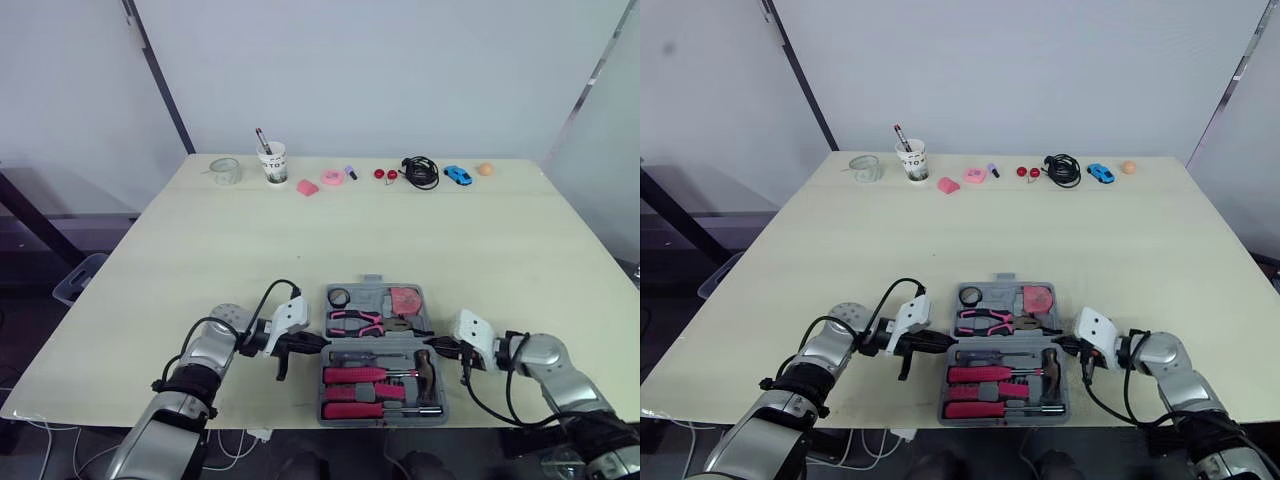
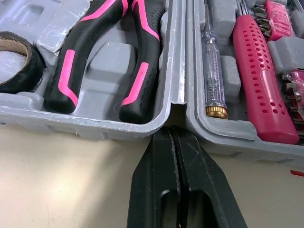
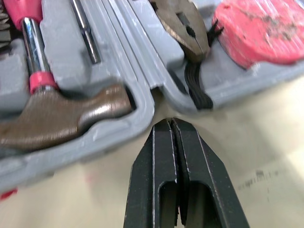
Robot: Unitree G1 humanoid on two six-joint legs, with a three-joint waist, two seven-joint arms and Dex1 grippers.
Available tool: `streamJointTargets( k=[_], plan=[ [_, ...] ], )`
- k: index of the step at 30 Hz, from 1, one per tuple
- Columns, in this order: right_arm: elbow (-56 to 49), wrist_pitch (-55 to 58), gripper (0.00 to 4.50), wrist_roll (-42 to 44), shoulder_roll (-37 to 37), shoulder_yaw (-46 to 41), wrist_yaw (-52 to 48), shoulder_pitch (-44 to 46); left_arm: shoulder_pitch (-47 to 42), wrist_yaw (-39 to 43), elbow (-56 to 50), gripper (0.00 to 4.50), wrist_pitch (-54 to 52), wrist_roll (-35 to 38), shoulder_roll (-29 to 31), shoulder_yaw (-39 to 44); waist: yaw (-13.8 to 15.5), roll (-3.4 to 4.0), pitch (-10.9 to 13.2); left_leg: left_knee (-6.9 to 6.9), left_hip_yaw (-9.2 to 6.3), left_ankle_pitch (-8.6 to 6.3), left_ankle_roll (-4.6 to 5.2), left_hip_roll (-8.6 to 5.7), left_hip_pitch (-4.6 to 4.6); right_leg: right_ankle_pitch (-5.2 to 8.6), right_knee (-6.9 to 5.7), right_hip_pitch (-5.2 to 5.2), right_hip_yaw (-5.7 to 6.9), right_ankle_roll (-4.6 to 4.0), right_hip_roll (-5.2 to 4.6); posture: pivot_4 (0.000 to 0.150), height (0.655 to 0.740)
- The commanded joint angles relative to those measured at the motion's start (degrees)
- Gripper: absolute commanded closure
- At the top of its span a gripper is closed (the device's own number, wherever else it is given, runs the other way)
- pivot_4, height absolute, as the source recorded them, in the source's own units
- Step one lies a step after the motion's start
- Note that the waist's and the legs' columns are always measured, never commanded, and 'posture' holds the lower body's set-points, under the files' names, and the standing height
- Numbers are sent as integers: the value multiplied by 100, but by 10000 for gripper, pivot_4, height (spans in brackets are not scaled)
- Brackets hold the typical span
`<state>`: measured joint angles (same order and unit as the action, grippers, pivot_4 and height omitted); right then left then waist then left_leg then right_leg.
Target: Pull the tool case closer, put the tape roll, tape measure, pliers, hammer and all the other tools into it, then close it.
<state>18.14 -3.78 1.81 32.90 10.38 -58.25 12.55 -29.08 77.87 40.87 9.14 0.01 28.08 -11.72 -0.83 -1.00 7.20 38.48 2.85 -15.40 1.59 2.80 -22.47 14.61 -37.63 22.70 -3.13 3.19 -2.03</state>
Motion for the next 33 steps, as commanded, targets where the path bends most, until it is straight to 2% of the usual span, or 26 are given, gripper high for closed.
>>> streamJointTargets(
  k=[1,7,13,16,21,22,24,29,33],
  plan=[
    [-37,-58,44549,117,231,-292,42,-114,171,-220,134,45000,-95,-83,280,75,-12,-1,1,-1,0,0,0,0,0,0,0,0,0,0,0,1500,7400],
    [-31,-2,44549,500,355,-719,136,-295,561,-413,-372,45000,-81,334,476,425,-31,-4,6,-6,-6,0,0,5,2,0,-1,3,-4,-1,0,1500,7400],
    [-390,835,44549,1223,207,-1104,71,-308,1115,-279,-1484,45000,-318,1148,610,869,-36,-3,26,-9,-10,0,0,19,-4,0,-1,13,-6,0,2,1500,7400],
    [-530,1304,37519,1528,67,-1188,92,-170,1424,-223,-2358,45000,-635,1475,660,917,-1,-9,37,-8,-11,0,0,23,-9,0,3,13,-4,-2,0,1500,7400],
    [-546,2264,13378,1889,-109,-1193,140,372,1859,-321,-3850,45000,-1371,1782,708,726,5,0,53,-7,-9,0,0,29,-13,4,10,14,-6,-9,-6,1500,7400],
    [-511,2410,6097,1923,-158,-1176,172,509,1921,-334,-4064,45000,-1462,1750,715,623,5,1,54,-8,-9,0,-1,28,-14,4,11,14,-5,-9,-5,1500,7400],
    [-313,2840,939,1961,-238,-1069,153,878,1978,-342,-4410,45000,-1679,1668,684,318,-3,8,59,-8,-9,0,-1,20,-14,4,12,14,-4,-8,-3,1500,7400],
    [469,3618,939,1869,-349,-862,24,1759,1803,-443,-4477,45000,-1800,1320,612,-248,-1,14,67,-8,-1,0,0,19,-14,3,15,15,-3,-8,3,1500,7400],
    [1536,3550,939,1463,-439,-633,72,2439,1647,-505,-4278,45000,-1805,1042,525,-618,-1,19,71,-9,7,0,0,17,-20,3,20,15,3,-7,5,1500,7400]
  ],
)
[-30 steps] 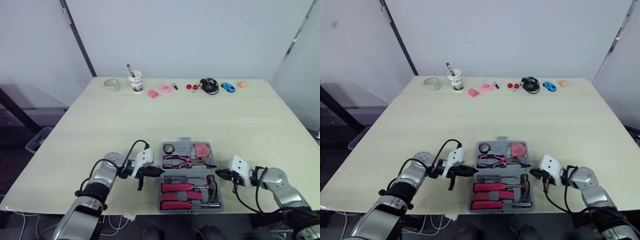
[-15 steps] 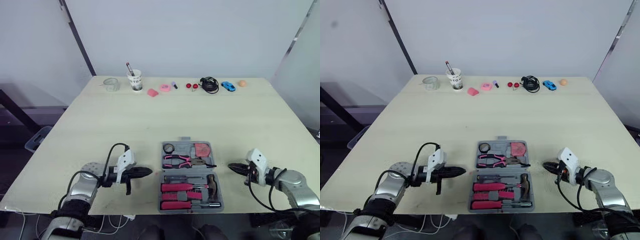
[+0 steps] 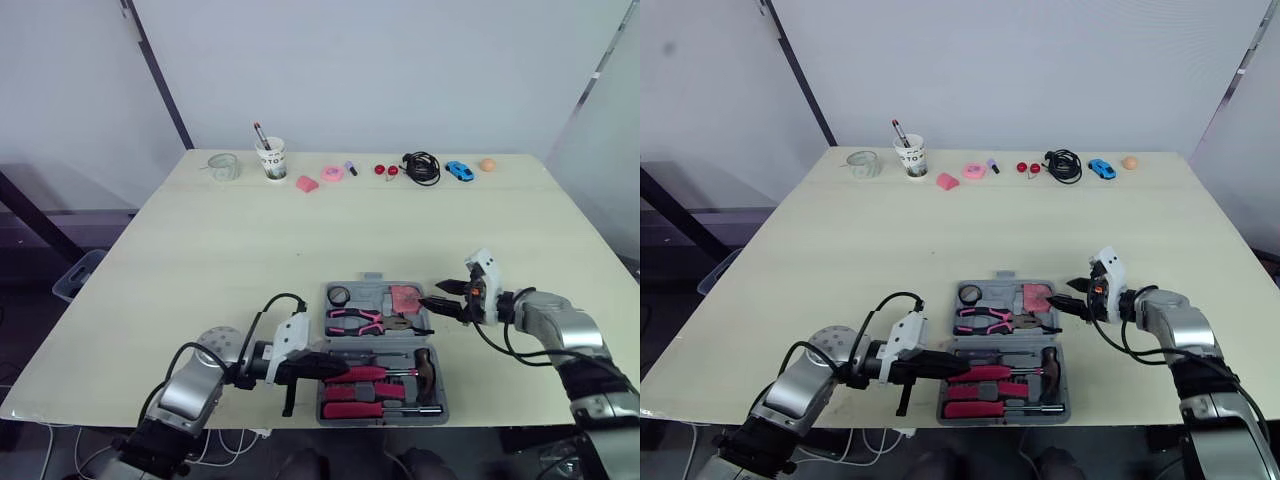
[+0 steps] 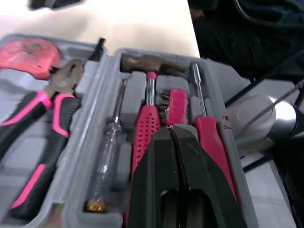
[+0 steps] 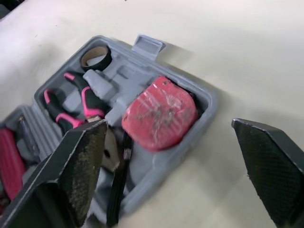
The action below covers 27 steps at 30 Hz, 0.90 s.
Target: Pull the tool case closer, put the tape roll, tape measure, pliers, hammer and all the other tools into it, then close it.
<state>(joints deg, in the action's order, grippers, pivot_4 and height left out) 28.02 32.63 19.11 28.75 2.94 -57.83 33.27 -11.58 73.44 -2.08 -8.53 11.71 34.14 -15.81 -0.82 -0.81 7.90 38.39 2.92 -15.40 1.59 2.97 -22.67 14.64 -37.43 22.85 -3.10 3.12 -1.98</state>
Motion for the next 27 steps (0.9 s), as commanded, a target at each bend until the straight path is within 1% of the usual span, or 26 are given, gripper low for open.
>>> streamJointTargets(
  k=[1,3,7,10,15,20,27],
  plan=[
    [830,-66,939,-322,-92,120,86,542,-163,-93,138,45000,5,-256,-94,-304,-1,0,0,0,2,0,0,0,-1,0,2,0,-1,0,0,1500,7400],
    [1211,39,939,-328,-202,90,33,767,-244,-104,345,45000,162,-467,-81,-448,-3,0,1,-1,2,0,0,0,-7,-5,9,0,2,9,0,1500,7400],
    [1916,87,939,-594,-286,300,-241,1063,-291,-181,635,45000,166,-574,-167,-570,-6,3,2,-5,2,0,0,0,-9,-7,14,1,3,11,0,1500,7400],
    [2456,148,939,-682,-369,301,-406,1313,-314,-202,874,45000,331,-834,-112,-704,-9,2,1,-4,3,0,0,1,-6,-8,14,-1,3,12,-1,1500,7400],
    [3106,482,939,-536,-610,120,-1042,1687,-313,-203,1059,45000,434,-932,-147,-804,-14,3,-5,-4,3,0,0,1,3,-7,10,-5,2,10,-1,1500,7400],
    [3554,454,939,-542,-887,-160,-1008,1840,-374,-236,1402,45000,723,-1108,-183,-933,-12,11,-12,-3,4,0,0,1,5,-8,6,-6,2,11,-1,1500,7400],
    [3736,256,939,-366,-1087,-673,-1160,1951,-401,-235,1492,45000,748,-1080,-227,-943,-23,27,-27,-3,6,0,0,0,18,-8,2,-15,-3,11,-1,1500,7400]
  ],
)
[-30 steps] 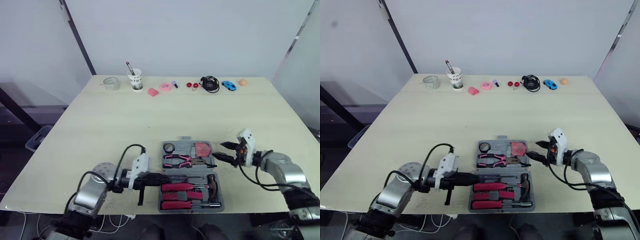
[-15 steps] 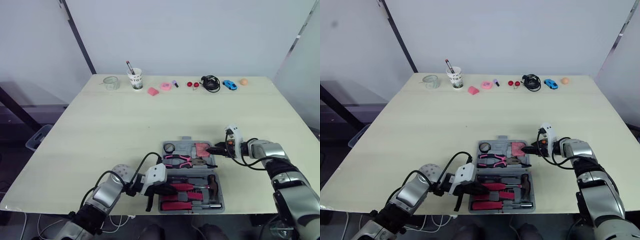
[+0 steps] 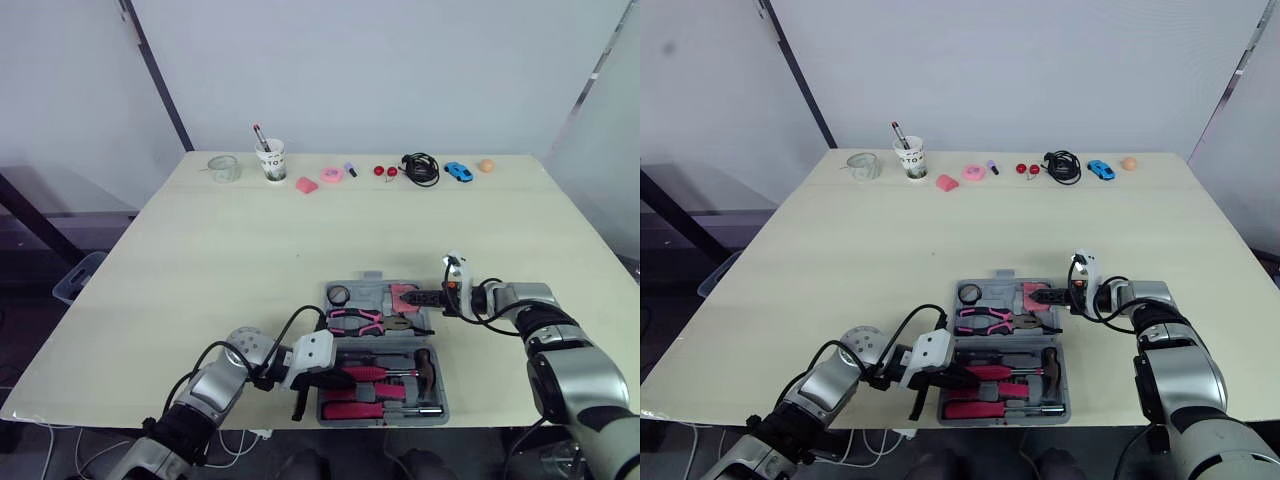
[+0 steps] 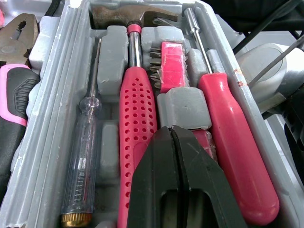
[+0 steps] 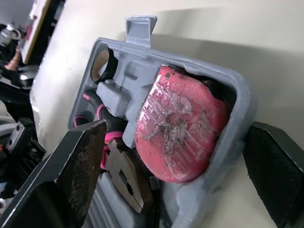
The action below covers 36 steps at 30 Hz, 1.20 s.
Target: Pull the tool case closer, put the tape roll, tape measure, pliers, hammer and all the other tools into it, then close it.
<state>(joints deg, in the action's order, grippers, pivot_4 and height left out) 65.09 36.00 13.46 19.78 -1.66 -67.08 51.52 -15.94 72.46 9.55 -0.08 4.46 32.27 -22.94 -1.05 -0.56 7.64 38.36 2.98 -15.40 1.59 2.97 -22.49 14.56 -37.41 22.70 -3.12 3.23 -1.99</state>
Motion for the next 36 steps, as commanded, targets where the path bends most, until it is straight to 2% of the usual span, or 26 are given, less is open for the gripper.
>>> streamJointTargets(
  k=[1,7,11,17,22,25,27,31,36],
  plan=[
    [-3,-153,939,232,-178,-259,-410,105,41,-136,334,45000,-94,-352,-42,-230,-1,3,-1,0,0,0,0,0,0,0,0,0,0,0,0,1500,7400],
    [-138,-391,939,238,-56,-333,-1041,41,63,-145,328,45000,-74,-248,-62,-142,24,14,2,0,-2,0,0,-4,-3,-1,0,1,1,2,0,1500,7400],
    [-381,-382,939,361,47,-387,-1541,-14,184,-17,-80,45000,-126,285,-142,161,22,16,4,1,-3,0,0,-7,-6,-1,1,1,1,2,-2,1500,7400],
    [-1193,31,939,554,321,-227,-2326,-303,509,218,-978,45000,-402,816,317,568,15,17,13,-2,-11,0,0,-4,-33,-1,0,28,7,3,-2,1500,7400],
    [-2780,696,939,1125,795,188,-2542,-982,669,439,-1322,45000,-772,1247,876,1019,26,15,19,-4,-20,0,0,-1,-43,-1,2,35,11,2,-2,1500,7400],
    [-4346,1270,939,1573,1257,228,-2542,-1690,1077,797,-1287,45000,-606,1443,1510,1519,20,5,25,-5,-22,0,0,-1,-42,0,4,37,3,1,-4,1500,7400],
    [-5213,1536,939,1763,1477,193,-2409,-2134,1332,844,-1270,45000,-671,1695,1734,1907,22,2,32,-7,-24,-1,-1,4,-41,1,7,38,6,0,-3,1500,7400],
    [-6514,1852,939,2167,1834,-111,-1888,-3017,1730,744,-1138,45000,-813,2061,1883,2571,31,-3,36,-18,-28,-1,-1,20,-42,5,13,43,10,-6,-5,1500,7400],
    [-7411,1633,939,2325,2024,-570,-1224,-3980,1786,326,-859,45000,-957,2261,1618,3079,45,-20,42,-14,-22,-1,-1,18,-39,14,28,36,9,-20,-13,1500,7400]
  ],
)
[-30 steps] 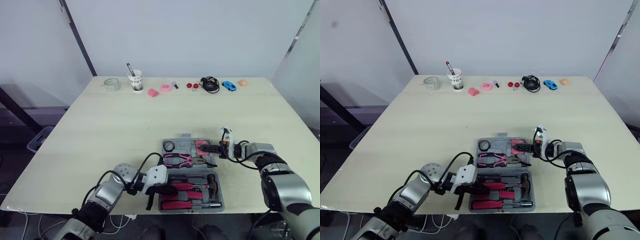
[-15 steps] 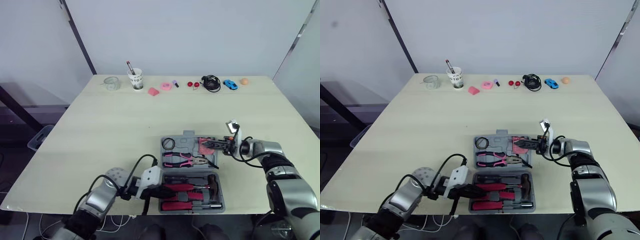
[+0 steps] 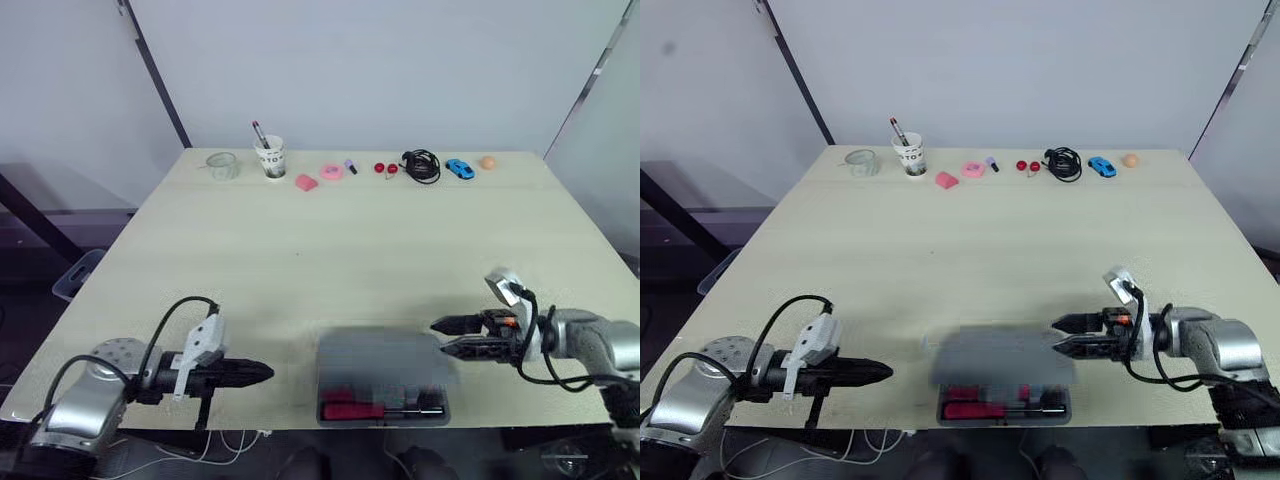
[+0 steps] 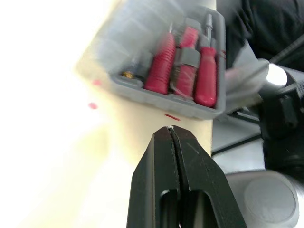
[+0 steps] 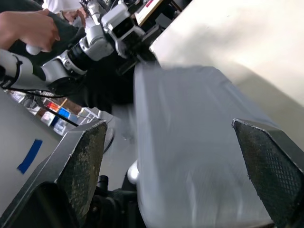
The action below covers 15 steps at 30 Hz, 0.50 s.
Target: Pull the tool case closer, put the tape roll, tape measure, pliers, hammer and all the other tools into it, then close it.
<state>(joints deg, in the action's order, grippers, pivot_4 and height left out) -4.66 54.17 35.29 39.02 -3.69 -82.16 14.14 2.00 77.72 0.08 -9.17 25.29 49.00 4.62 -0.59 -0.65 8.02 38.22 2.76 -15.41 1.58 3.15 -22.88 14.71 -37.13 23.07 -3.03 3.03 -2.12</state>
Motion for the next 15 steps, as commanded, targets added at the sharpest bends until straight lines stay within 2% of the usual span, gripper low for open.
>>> streamJointTargets(
  k=[1,5,6,7,9,14,15],
  plan=[
    [-599,-501,939,71,19,-582,538,-496,20,-350,114,45000,-64,209,-137,438,-5,-21,10,0,1,0,0,-1,3,0,2,0,0,0,0,1500,7400],
    [-954,-1801,939,-337,-301,-1233,1369,-1233,200,-789,20,45000,-210,373,-344,845,-9,-37,14,-2,2,0,-1,-4,-3,-10,7,0,1,18,1,1500,7400],
    [-980,-2173,0,-507,-305,-1324,1473,-1427,266,-869,-26,39868,-241,406,-367,955,-16,-40,16,-2,4,-1,-1,-4,-2,-12,7,0,0,21,1,1500,7400],
    [-968,-2668,0,-728,-332,-1426,1594,-1629,334,-981,-72,38121,-262,400,-385,1054,-19,-41,16,-2,5,0,-1,-5,-3,-12,8,0,0,21,1,1500,7400],
    [-879,-3350,0,-981,-381,-1554,1794,-1874,449,-1099,-131,29250,-214,343,-384,1149,-15,-44,18,-3,6,-1,-1,-5,-2,-11,8,0,0,20,1,1500,7400],
    [-325,-4535,0,-1259,-370,-1918,1990,-2435,811,-1479,-290,3243,-231,289,-454,1383,-15,-47,18,-3,11,0,-1,-4,7,-2,9,-5,-3,2,1,1500,7400],
    [-224,-4717,0,-1236,-394,-1993,1993,-2500,895,-1522,-347,708,-259,310,-467,1413,-15,-50,19,-2,12,0,-1,-4,7,-1,9,-5,-5,1,1,1500,7400]
  ],
)
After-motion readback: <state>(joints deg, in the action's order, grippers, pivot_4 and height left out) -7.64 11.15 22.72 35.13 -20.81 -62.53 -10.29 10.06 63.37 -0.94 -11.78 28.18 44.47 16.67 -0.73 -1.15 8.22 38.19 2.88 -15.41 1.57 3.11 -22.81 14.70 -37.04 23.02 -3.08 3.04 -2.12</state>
